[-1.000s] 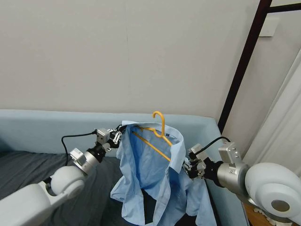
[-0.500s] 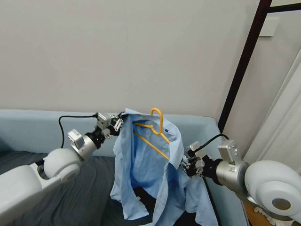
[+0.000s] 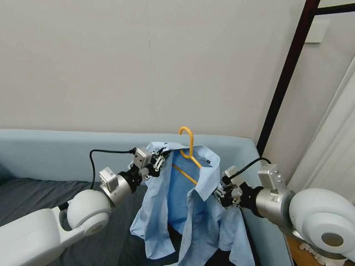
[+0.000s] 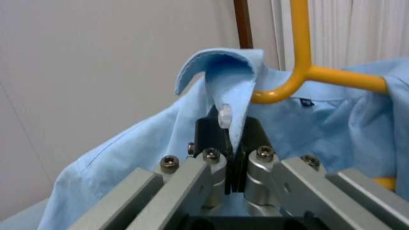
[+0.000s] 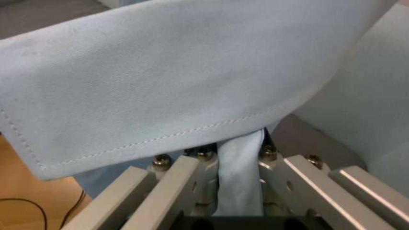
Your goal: Pick up the clothes from the sofa and hang them on the clothes hanger.
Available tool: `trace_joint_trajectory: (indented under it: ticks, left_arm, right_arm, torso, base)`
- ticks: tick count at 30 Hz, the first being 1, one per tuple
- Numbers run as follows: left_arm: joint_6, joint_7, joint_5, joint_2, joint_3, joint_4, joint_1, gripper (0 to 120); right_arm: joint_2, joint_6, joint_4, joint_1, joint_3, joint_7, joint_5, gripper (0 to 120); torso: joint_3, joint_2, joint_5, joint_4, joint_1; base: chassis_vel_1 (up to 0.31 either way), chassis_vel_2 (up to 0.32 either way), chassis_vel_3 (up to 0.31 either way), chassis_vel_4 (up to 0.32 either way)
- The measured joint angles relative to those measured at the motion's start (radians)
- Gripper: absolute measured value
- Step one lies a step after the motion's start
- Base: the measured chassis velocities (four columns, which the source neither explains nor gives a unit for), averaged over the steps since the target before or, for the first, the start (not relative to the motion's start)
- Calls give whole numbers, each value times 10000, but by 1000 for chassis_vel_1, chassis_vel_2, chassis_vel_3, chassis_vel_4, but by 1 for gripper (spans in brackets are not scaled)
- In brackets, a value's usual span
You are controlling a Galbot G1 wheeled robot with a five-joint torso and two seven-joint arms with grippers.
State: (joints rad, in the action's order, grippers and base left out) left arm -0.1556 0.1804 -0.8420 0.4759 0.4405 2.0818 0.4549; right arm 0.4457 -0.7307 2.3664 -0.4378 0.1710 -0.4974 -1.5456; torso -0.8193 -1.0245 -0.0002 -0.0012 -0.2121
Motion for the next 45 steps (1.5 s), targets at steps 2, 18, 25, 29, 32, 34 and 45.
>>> trace_joint_trajectory:
  ticks: [2,18,25,29,32,34,45]
  left_arm:
    - [-35,151,103,41,-82,43,215,0]
    - [-285,889,892,246,-444,395,1830,26]
    - [-733,1229,1841,259,-778,573,3385,49]
    - [-1113,1529,2361,651,-1314,527,4597,66]
    - [-1261,1579,2726,1087,-2110,325,5550,74]
    - [-1668,1601,3258,1787,-3114,19,6889,84]
    - [-3220,1611,5424,4262,-5178,-1020,9843,100]
  right_arm:
    - [-9,2,-33,0,-36,-29,-54,2]
    - [-141,42,-12,-77,-298,-230,-306,2]
    - [-175,108,-7,-161,-552,-438,-357,2]
    - [-404,58,-23,-7,-889,-525,-616,2]
    - [-527,41,44,289,-1001,-818,-1015,2]
    - [-611,27,84,883,-1025,-1498,-1792,2]
    - [-1725,-23,-153,3589,-620,-2939,-4419,2]
  torso:
    - [0,0,2,0,0]
    - [1,0,1,-3,1]
    - [1,0,3,-1,1]
    - [1,-1,3,-4,1]
    - [1,0,2,-6,0]
    - [1,0,2,-4,1]
    - [2,0,4,-4,1]
  base:
    - [0,0,0,0]
    - [0,0,0,0]
    - [0,0,0,0]
    - [0,0,0,0]
    - [0,0,0,0]
    - [0,0,0,0]
    - [0,0,0,0]
